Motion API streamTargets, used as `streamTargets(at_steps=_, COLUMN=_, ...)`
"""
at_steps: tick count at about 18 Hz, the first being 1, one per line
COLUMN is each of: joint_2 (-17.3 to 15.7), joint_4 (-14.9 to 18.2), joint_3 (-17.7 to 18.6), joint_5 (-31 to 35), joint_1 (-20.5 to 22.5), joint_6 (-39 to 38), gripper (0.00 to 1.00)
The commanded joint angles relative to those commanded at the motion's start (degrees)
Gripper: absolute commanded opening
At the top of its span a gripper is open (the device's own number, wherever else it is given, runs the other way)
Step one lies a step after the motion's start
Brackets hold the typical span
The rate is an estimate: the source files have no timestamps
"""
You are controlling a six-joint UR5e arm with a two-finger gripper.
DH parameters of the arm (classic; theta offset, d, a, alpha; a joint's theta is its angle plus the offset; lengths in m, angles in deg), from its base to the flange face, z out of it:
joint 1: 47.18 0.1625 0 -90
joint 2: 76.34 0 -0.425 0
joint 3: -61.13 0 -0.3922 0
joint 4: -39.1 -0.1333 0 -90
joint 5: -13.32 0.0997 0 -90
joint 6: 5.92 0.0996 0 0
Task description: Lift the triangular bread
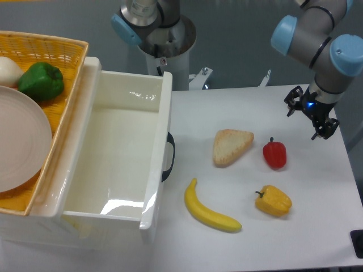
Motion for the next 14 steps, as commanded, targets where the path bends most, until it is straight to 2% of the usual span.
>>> streamTargets(at_steps=6, joint_2=0.1, joint_4=0.3, joint_3=-0.1, joint_5=-0.3, joint_1=-0.5, joint_6=-1.1, gripper=1.0)
streamTargets(at_steps=10, joint_2=0.3, joint_4=0.3, joint_3=1.7, joint_5=-2.1, joint_1=-1.0, joint_6=-4.7, gripper=1.0)
streamTargets(at_steps=14, joint_2=0.5, joint_4=0.3, joint_3=2.3, joint_5=-2.8, joint_1=-0.4, joint_6=-5.0, gripper=1.0)
